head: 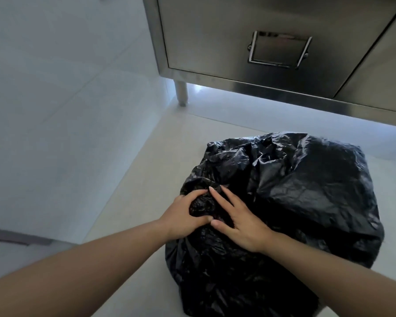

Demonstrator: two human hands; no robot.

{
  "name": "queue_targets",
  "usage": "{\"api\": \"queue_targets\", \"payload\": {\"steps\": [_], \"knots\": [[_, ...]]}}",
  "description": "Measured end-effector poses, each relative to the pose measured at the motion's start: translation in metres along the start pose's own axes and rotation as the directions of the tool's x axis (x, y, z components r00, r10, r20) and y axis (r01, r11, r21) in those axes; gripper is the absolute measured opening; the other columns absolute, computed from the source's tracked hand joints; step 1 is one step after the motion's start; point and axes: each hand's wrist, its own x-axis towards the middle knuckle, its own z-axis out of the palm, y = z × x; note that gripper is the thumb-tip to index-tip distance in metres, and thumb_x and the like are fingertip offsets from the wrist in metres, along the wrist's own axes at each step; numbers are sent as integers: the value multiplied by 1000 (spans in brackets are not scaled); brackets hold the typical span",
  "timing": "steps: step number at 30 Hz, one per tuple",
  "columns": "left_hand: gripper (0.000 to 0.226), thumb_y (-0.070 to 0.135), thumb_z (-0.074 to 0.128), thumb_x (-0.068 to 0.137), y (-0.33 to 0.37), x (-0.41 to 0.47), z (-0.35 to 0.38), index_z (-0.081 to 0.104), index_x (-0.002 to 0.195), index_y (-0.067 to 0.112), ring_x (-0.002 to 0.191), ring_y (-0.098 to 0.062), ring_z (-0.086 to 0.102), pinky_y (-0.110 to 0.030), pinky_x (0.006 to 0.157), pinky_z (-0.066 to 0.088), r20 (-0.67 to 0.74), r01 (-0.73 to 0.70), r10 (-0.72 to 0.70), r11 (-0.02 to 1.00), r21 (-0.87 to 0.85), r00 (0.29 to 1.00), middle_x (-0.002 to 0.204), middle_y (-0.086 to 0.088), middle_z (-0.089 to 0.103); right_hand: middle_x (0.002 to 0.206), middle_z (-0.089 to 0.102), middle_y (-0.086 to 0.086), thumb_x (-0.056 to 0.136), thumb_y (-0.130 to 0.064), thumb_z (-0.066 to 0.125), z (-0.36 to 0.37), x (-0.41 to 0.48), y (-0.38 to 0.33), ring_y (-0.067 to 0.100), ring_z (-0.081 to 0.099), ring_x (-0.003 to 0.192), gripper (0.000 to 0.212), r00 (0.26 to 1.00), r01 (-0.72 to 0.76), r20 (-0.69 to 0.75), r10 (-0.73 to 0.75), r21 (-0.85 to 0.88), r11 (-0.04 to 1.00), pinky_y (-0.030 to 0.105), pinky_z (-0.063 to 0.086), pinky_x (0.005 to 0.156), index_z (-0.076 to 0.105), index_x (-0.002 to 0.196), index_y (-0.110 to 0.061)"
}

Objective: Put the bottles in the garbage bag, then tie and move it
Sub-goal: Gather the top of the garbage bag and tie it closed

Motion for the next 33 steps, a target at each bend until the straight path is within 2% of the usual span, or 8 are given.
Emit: {"api": "queue_targets", "payload": {"steps": [5,11,14,17,23,27,30,33], "knots": [[71,24,81,68,-7,-15,-4,44,127,38,103,7,56,-4,78,45,7,36,-36,989,-144,999,116,16,59,158,-2,-6,56,-84,55,14,-3,2,10,-4,144,99,995,35,92,-39,45,998,39,14,115,-8,131,-67],[74,14,79,71,-7,-28,-5,40,130,35,96,3,63,-18,82,53,112,131,-100,939,-318,989,111,11,62,136,25,-23,59,-68,71,23,-6,-4,-30,13,119,96,988,130,72,-135,74,989,-5,14,96,7,130,-69],[76,11,77,74,-1,-29,-9,37,133,37,99,-1,64,-24,86,53,149,144,-92,908,-392,985,115,7,62,137,32,-13,58,-67,70,14,-3,-14,0,32,131,98,987,142,60,-147,78,987,20,30,107,5,131,-68],[77,8,75,75,10,-26,-11,36,133,39,106,-8,63,-30,91,52,159,131,-70,899,-417,985,119,3,63,125,36,-8,57,-68,69,2,-2,-23,15,49,116,100,986,164,30,-166,60,985,32,41,102,4,132,-67],[72,8,75,75,20,-20,-20,41,131,36,110,-6,60,-24,92,50,214,98,-21,929,-356,977,123,6,58,113,46,-11,64,-53,75,-11,1,-31,5,52,104,63,963,267,-44,-264,76,961,27,44,95,42,117,-48],[60,21,70,77,23,-26,-39,47,127,46,113,-7,57,-26,79,54,291,202,-92,905,-374,952,123,10,52,114,58,-5,64,-36,81,-20,2,-23,6,54,109,57,953,288,-140,-269,145,947,23,41,99,55,114,-29],[42,43,62,78,36,-20,-74,52,118,50,113,-5,57,-33,93,49,150,138,-97,947,-290,984,125,13,58,116,59,-11,64,-35,82,-44,9,-23,0,53,111,55,947,263,-222,-232,125,957,13,35,99,56,112,-31],[32,43,54,87,60,-16,-90,54,119,47,110,-1,55,-21,87,44,-44,21,-28,990,-137,999,123,14,58,115,59,-12,63,-35,82,-74,-1,-30,0,53,109,53,951,133,-297,-82,155,979,15,36,100,54,108,-40]]}}
